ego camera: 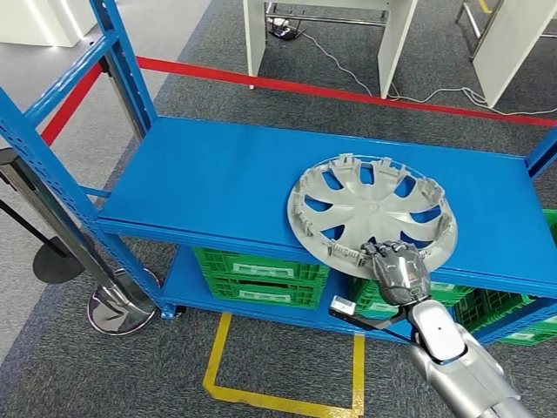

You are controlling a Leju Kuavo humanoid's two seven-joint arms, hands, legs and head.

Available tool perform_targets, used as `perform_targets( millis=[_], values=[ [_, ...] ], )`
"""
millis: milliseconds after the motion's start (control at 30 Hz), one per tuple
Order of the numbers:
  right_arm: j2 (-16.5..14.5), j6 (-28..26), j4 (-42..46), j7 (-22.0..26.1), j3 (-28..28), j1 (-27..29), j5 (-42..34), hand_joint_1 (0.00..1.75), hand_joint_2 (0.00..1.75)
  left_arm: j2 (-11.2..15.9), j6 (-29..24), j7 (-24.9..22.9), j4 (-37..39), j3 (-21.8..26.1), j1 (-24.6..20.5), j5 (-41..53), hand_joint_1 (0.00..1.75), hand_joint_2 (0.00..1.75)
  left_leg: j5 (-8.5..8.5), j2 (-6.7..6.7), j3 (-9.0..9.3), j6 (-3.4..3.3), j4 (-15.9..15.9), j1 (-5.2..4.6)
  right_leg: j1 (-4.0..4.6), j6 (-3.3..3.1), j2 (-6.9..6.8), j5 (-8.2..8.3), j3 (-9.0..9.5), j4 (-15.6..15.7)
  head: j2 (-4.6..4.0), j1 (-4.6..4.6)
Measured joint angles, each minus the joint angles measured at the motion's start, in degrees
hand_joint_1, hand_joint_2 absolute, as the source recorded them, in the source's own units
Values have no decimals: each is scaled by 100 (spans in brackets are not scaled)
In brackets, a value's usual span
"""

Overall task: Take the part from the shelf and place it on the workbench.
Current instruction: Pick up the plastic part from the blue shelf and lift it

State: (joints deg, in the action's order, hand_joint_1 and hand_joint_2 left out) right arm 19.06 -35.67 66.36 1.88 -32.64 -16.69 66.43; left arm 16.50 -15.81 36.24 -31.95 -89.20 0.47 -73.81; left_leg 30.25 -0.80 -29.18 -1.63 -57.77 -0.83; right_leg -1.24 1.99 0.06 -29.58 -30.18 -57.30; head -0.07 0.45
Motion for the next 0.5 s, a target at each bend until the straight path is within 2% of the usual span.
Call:
perform_targets(
  millis=[200,300,500],
  values=[
    [-40,-330,1097,560,356,426,138,175,175,-262,-213,85,97,3,-9,-201,0,0,1,0,-6,0,0,0,0,2,-1,-2,-4,0,0,1],
    [-159,-344,1598,1019,653,606,188,175,175,-364,-276,85,140,3,-21,-241,0,0,1,0,-7,0,0,0,0,2,0,-1,-4,0,0,1],
    [-407,-350,2172,1569,1031,799,205,175,175,-448,-201,77,238,1,-45,-218,0,0,0,-5,-7,-1,0,0,0,2,-8,-1,-3,2,0,1]
  ],
)
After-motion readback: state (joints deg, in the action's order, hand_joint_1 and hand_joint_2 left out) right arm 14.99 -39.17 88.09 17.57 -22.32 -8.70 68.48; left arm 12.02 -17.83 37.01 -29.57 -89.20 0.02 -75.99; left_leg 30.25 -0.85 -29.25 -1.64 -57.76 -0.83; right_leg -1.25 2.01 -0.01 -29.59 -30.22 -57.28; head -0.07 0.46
